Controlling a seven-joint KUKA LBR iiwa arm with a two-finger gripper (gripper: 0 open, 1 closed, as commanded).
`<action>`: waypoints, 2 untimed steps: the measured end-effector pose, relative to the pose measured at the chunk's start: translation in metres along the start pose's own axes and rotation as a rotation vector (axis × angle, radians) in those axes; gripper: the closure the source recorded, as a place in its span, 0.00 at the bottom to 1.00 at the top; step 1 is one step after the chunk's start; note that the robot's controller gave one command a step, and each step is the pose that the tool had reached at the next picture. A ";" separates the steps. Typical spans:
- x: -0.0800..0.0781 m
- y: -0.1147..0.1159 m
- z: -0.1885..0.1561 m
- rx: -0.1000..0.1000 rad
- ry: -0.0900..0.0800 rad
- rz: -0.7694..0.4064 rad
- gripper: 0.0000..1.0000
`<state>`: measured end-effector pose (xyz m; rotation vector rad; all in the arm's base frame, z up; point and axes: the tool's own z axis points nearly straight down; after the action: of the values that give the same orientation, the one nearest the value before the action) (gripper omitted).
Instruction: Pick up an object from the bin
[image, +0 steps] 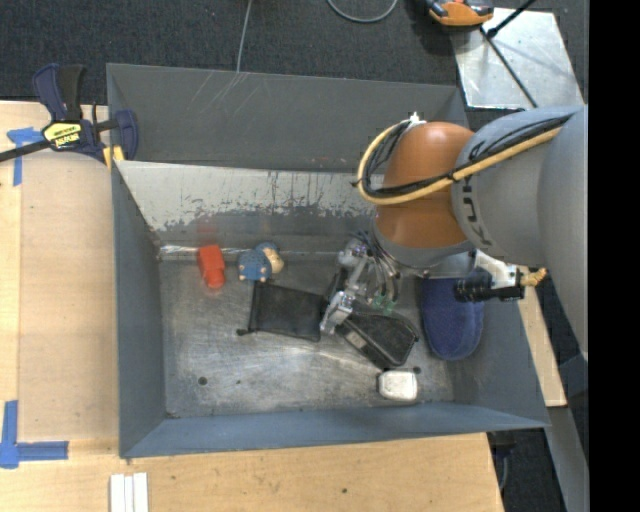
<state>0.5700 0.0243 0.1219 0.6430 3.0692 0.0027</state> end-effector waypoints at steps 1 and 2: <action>-0.011 -0.005 0.047 -0.003 -0.003 0.236 0.00; -0.013 -0.004 0.045 0.001 0.002 0.233 0.00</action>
Offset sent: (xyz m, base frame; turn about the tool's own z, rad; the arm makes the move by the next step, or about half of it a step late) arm 0.0052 -0.0095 -0.0519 0.2398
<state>0.5803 0.0154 0.0772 0.9966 2.9754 0.0030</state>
